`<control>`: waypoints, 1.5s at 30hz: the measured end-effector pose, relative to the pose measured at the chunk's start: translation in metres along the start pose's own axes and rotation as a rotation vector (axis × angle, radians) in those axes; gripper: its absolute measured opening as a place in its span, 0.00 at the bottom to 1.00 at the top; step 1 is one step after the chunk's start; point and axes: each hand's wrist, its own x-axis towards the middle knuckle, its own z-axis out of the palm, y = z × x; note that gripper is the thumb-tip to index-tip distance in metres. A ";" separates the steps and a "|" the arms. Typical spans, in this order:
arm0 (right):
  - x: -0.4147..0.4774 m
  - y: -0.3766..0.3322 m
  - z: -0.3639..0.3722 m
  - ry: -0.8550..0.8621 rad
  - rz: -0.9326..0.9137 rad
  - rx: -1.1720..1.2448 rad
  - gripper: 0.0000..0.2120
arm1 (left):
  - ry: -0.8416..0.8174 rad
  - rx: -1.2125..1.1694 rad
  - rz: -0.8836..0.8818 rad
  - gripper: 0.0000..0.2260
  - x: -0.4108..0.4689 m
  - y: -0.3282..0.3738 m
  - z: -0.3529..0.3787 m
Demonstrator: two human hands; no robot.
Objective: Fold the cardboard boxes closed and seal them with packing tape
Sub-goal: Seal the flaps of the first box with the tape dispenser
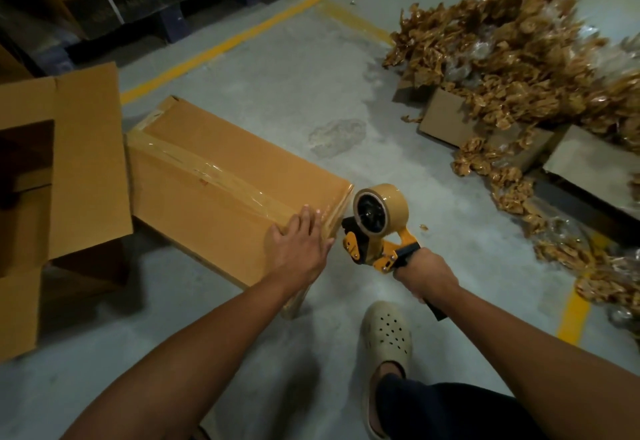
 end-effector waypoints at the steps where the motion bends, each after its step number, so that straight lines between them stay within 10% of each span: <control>1: 0.001 0.002 0.002 -0.008 0.029 0.039 0.06 | 0.009 -0.004 -0.037 0.32 0.005 0.004 -0.002; 17: 0.050 0.004 0.053 -0.153 0.300 0.859 0.04 | -0.117 -0.050 0.153 0.36 0.038 0.006 0.005; 32: 0.157 0.042 0.108 -0.073 0.249 0.554 0.10 | 0.067 -0.104 -0.123 0.31 0.080 0.051 0.021; 38: 0.139 0.000 0.098 0.200 0.368 0.563 0.14 | 0.010 -0.149 0.082 0.29 0.074 0.023 0.009; 42: 0.083 -0.075 0.091 0.601 -0.109 0.733 0.19 | 0.001 -0.067 0.262 0.31 0.062 -0.017 0.007; 45: 0.051 -0.118 0.115 0.517 -0.660 0.400 0.24 | 0.002 -0.073 0.233 0.28 0.055 -0.043 0.010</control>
